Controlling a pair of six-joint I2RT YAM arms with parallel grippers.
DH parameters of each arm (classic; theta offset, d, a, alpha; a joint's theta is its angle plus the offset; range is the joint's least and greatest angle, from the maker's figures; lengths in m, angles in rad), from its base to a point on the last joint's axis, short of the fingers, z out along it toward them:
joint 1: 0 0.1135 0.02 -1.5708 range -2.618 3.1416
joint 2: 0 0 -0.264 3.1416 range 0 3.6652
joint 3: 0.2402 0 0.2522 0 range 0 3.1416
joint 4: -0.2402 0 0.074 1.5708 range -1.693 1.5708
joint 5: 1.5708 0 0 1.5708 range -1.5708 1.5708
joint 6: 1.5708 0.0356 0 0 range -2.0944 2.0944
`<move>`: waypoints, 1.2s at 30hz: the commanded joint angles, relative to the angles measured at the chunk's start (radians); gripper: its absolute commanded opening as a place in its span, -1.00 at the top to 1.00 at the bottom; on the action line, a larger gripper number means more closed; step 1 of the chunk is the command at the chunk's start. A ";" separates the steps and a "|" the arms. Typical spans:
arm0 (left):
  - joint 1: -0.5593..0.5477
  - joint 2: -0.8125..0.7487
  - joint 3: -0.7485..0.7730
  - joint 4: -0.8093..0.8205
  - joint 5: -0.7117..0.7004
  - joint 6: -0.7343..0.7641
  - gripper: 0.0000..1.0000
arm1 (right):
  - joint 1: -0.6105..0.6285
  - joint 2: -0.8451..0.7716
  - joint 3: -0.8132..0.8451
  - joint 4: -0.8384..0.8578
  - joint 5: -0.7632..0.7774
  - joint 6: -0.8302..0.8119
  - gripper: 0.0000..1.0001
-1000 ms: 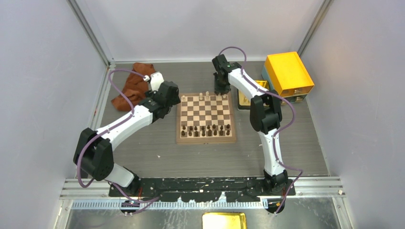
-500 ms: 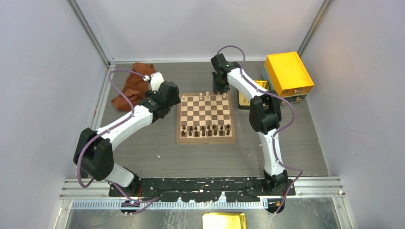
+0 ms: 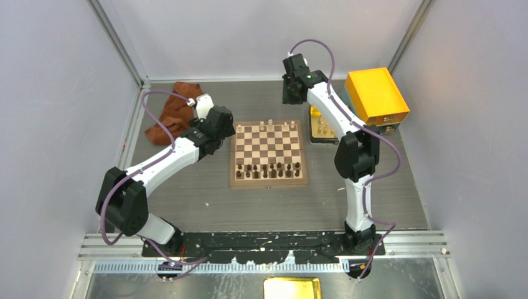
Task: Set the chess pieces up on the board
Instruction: Pick up the chess piece from the storage box.
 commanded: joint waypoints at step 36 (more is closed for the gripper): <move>-0.003 0.030 0.037 0.042 -0.021 0.000 -0.62 | -0.294 0.072 -0.116 0.112 0.058 -0.027 0.26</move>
